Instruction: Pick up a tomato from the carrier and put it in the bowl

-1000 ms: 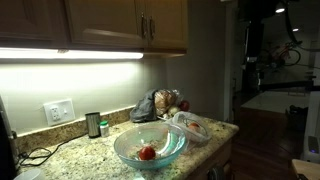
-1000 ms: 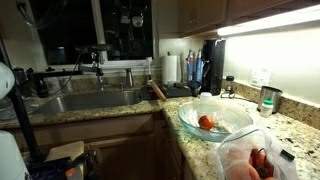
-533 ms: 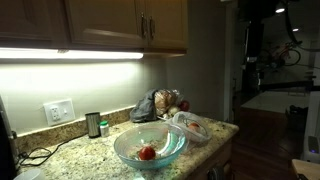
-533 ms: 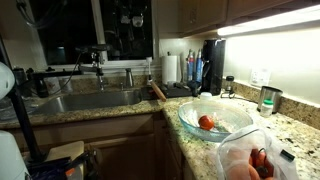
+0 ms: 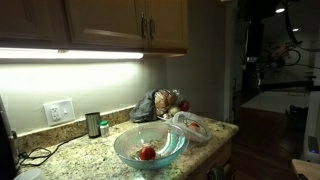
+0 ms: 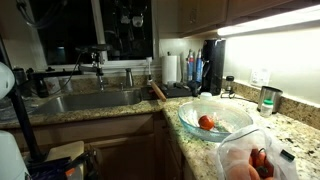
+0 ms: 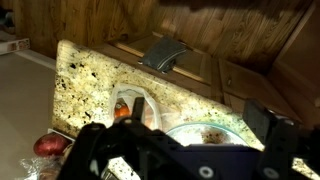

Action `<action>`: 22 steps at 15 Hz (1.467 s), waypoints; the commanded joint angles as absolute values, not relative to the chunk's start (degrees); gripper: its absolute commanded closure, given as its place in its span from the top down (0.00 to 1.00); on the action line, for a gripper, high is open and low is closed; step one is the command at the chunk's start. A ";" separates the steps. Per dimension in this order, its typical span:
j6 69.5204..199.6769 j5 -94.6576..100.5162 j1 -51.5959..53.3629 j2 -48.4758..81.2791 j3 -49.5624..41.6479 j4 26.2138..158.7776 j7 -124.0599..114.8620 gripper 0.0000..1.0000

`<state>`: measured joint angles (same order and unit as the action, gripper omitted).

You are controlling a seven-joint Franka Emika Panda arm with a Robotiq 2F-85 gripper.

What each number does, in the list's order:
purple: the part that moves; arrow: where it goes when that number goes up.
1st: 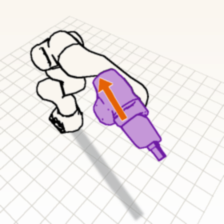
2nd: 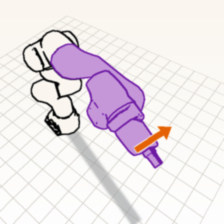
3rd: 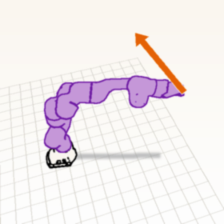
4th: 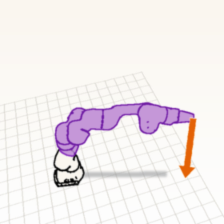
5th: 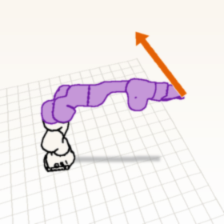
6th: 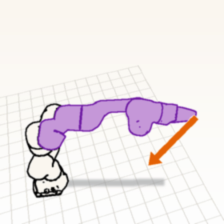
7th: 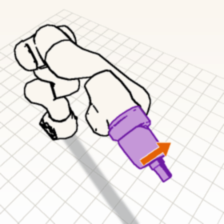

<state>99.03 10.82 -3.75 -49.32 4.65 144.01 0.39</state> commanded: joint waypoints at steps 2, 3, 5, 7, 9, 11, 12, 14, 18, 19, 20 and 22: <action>98.93 11.85 -2.65 -48.68 3.60 143.32 -0.60 1.00; 98.96 11.86 -2.69 -48.62 3.55 143.27 -0.61 1.00; 99.08 11.90 -2.79 -48.46 3.42 143.21 -0.65 1.00; 99.26 11.93 -2.93 -48.20 3.21 143.10 -0.69 1.00; 99.73 12.24 -3.29 -47.99 3.03 143.01 -1.01 1.00; 100.01 12.39 -3.53 -47.56 2.66 142.63 -1.26 1.00; 100.22 12.59 -3.67 -47.38 2.50 142.47 -1.38 1.00; 100.59 13.09 -3.95 -46.93 2.15 142.03 -1.62 1.00; 101.46 13.66 -4.38 -45.38 1.45 141.01 -2.31 1.00; 101.79 13.72 -4.57 -44.86 1.28 140.87 -2.50 1.00; 102.11 13.80 -4.83 -44.26 1.12 140.69 -2.67 1.00; 102.71 13.99 -5.28 -42.97 0.74 140.32 -2.93 1.00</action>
